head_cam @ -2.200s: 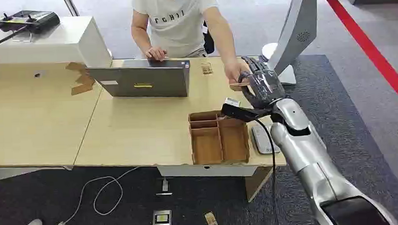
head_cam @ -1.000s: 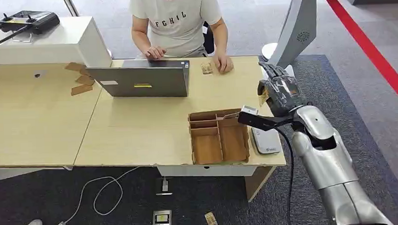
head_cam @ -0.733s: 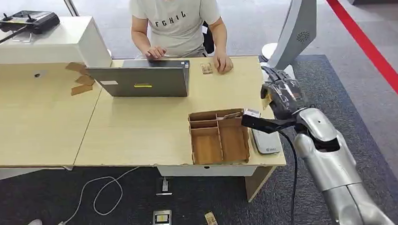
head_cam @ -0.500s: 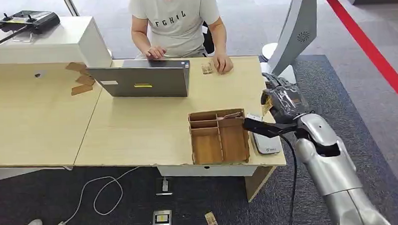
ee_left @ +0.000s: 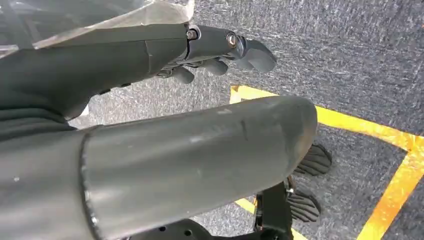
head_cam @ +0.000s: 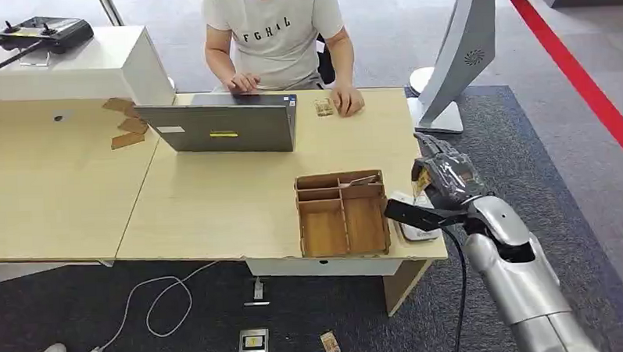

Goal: Pass the card to the sensor for recognition and then transmit it.

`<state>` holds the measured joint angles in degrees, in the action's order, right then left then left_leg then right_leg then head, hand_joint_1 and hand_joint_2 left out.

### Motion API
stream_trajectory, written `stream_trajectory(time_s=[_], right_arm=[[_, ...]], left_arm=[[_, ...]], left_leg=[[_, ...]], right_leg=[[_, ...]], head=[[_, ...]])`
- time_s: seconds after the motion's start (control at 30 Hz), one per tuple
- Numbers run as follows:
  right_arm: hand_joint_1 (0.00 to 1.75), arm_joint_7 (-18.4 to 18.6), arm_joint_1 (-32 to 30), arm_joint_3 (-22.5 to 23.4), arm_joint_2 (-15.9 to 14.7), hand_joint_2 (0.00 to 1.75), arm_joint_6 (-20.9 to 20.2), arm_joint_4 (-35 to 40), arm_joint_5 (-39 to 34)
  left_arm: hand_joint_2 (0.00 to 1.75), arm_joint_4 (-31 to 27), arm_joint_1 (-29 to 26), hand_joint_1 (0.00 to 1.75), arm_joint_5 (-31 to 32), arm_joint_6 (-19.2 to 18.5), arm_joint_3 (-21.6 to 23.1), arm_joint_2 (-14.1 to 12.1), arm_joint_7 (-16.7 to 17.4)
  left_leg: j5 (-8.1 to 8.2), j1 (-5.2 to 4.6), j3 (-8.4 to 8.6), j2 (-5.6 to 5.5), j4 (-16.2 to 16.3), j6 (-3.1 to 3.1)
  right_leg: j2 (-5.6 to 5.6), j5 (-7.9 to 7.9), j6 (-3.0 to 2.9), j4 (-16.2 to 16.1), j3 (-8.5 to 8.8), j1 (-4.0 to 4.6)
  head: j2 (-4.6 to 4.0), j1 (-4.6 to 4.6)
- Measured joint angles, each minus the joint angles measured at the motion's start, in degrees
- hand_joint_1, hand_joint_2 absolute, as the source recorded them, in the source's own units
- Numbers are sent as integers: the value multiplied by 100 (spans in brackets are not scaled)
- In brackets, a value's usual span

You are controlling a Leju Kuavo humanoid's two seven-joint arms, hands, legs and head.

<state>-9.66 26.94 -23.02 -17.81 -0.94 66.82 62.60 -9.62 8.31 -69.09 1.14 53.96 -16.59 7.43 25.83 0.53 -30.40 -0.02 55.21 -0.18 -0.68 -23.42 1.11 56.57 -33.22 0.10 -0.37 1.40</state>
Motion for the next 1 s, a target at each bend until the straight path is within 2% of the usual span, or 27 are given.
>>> stream_trajectory(time_s=[0.5, 0.57, 0.63, 0.8, 1.0], right_arm=[[175, 96, -254, 114, -131, 175, 81, 37, -269], [175, 88, -234, 111, -131, 175, 214, -9, -260], [175, 42, -173, 111, -127, 175, 365, -155, -243], [175, -70, 104, 79, -61, 175, 435, -590, -122], [175, -205, 560, -9, 190, 175, 684, -1254, 2]], left_arm=[[0, 0, 0, 0, -50, 57, 0, 33, 37], [0, 0, 4, 0, -55, 70, 0, 33, 37], [0, 0, 5, 0, -70, 72, 0, 37, 37], [0, 0, 12, 0, -87, 77, 0, 46, 37], [0, 0, 27, 0, -79, 83, 0, 59, 20]], left_leg=[[0, 0, -1, 0, 0, 0], [0, 0, -1, 0, -1, 0], [0, 0, -2, 0, 0, 0], [0, 0, -4, -1, -1, 0], [-1, 1, -3, -1, 0, -1]], right_leg=[[0, 0, 0, 0, 0, 0], [0, 0, 0, 0, 0, 0], [0, 0, 0, 0, 1, 0], [0, 0, 0, 1, 1, 0], [-2, 0, -1, 1, 1, 1]], head=[[0, 2], [0, 2], [0, 2], [-2, 2], [0, 2]])
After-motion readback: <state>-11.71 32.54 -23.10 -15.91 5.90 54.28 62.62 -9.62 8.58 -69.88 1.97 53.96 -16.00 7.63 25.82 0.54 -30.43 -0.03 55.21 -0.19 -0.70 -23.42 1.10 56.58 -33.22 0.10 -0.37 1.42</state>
